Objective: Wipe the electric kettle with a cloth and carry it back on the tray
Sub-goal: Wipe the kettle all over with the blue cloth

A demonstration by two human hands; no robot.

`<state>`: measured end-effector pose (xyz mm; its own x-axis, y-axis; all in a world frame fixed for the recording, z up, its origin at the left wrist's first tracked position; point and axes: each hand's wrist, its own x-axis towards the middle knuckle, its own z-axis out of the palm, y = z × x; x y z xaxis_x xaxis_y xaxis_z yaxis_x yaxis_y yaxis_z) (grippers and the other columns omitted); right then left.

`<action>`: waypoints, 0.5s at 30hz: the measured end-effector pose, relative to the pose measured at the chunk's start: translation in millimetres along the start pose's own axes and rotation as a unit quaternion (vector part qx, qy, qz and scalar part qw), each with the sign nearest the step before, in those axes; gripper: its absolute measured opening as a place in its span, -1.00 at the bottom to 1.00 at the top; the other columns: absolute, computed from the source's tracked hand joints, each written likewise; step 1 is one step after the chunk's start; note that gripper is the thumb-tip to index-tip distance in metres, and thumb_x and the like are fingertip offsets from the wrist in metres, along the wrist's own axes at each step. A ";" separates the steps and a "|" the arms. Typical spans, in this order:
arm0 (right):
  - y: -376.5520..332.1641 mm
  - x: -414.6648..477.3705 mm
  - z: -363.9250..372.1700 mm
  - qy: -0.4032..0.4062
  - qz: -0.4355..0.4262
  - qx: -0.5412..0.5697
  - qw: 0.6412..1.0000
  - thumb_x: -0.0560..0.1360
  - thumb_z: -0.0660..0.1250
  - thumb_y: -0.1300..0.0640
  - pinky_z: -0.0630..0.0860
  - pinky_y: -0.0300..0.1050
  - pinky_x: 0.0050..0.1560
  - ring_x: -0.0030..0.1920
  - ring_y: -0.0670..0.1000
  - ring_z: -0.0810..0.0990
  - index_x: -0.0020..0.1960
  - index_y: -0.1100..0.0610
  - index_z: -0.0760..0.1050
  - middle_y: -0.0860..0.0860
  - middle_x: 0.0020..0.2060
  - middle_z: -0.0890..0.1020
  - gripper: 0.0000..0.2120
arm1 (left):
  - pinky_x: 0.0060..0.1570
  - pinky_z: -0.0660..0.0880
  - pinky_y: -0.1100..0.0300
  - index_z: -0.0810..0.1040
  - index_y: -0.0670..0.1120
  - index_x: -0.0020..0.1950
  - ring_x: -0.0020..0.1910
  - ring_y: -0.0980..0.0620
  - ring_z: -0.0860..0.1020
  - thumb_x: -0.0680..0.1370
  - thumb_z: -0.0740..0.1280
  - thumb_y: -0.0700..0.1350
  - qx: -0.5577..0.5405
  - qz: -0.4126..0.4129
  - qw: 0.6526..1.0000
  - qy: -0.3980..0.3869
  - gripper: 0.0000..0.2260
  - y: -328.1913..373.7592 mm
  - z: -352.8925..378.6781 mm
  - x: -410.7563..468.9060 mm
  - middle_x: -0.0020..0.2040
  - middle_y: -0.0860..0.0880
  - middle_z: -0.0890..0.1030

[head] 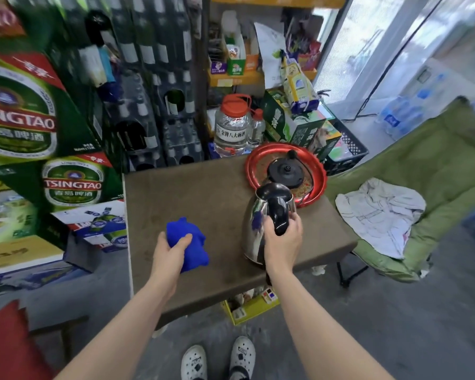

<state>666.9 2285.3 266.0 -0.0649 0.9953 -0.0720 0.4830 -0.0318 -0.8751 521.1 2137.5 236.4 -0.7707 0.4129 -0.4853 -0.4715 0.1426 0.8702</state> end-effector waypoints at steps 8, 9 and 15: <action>-78.2 15.7 -78.5 -0.047 -0.110 0.005 0.993 0.53 0.38 -0.16 0.56 -0.10 -0.08 -0.16 -0.17 0.65 -0.04 -0.17 0.55 -0.14 -0.20 0.68 -0.90 | -0.18 0.45 0.19 0.36 0.09 0.04 -0.08 0.16 0.57 0.59 0.32 -0.04 0.102 0.233 0.966 -0.058 -0.86 85.8 71.1 -39.1 -0.04 0.13 0.58; -92.3 18.8 -85.5 -0.051 -0.129 -0.008 0.990 0.53 0.37 -0.17 0.57 -0.12 -0.06 -0.15 -0.15 0.66 -0.03 -0.18 0.53 -0.16 -0.19 0.67 -0.90 | -0.18 0.44 0.21 0.35 0.06 0.08 -0.08 0.18 0.57 0.60 0.31 -0.04 0.104 0.256 0.959 -0.062 -0.85 98.8 83.9 -45.6 -0.04 0.15 0.57; -159.8 35.3 -119.6 -0.011 -0.234 -0.017 0.972 0.56 0.37 -0.03 0.28 -0.68 -0.07 -0.06 -0.57 0.43 0.21 -0.18 0.48 -0.46 -0.12 0.48 -0.76 | -0.25 0.46 0.13 0.30 0.03 0.10 -0.17 0.11 0.57 0.62 0.27 -0.02 0.119 0.348 0.928 -0.064 -0.84 162.9 143.1 -77.4 -0.09 0.09 0.57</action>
<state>691.9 2336.5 460.5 -0.3025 0.8981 0.3193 0.4245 0.4269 -0.7985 565.3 2257.5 427.8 -0.7882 0.5812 0.2021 0.2404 -0.0114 0.9706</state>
